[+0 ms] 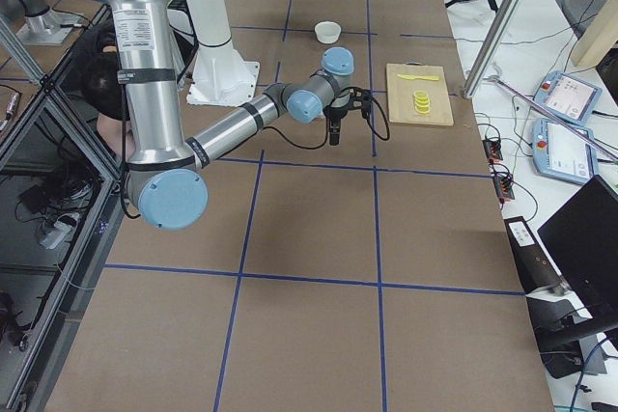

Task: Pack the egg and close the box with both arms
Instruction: 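Move the right gripper to the open lid of the egg box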

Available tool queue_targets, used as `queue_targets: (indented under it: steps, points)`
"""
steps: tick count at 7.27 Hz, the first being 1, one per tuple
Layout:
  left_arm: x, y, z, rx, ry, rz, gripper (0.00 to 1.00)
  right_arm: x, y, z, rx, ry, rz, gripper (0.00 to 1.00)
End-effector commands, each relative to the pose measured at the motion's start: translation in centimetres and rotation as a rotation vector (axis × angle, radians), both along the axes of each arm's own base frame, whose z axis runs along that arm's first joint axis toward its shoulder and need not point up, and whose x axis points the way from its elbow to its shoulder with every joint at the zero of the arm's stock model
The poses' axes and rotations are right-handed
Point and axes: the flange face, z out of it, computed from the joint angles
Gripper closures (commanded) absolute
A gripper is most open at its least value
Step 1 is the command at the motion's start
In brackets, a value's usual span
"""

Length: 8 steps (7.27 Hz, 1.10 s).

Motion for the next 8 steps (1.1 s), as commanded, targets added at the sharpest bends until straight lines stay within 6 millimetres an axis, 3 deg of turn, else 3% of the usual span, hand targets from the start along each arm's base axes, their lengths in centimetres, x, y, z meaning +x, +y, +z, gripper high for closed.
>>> queue_targets:
  steps: [1, 2, 3, 4, 5, 6, 8]
  points:
    - [0.0, -0.1, -0.1, 0.002, 0.001, 0.000, 0.00, -7.0, 3.4, -3.6, -0.014, -0.034, 0.032, 0.00]
    - [0.0, -0.2, -0.2, 0.004, 0.001, 0.000, 0.00, -10.2, 5.0, -5.4, 0.001, -0.035, 0.064, 0.00]
    - [0.0, -0.2, -0.2, 0.005, 0.001, 0.000, 0.00, -14.3, 6.9, -9.5, -0.006, -0.086, 0.080, 0.00]
    - [0.1, -0.2, -0.2, 0.004, 0.001, 0.002, 0.00, -16.6, 7.7, -12.2, 0.004, -0.112, 0.142, 0.00]
    - [0.0, -0.2, -0.2, 0.004, 0.001, 0.000, 0.00, -16.5, 7.7, -14.2, 0.017, -0.145, 0.146, 0.00]
    - [0.0, -0.2, -0.2, 0.004, 0.001, 0.000, 0.00, -16.2, 7.2, -14.0, 0.014, -0.137, 0.153, 0.00]
    - [0.0, -0.1, -0.1, 0.004, 0.001, 0.000, 0.00, -13.2, 4.1, -12.3, -0.061, 0.009, 0.176, 0.00]
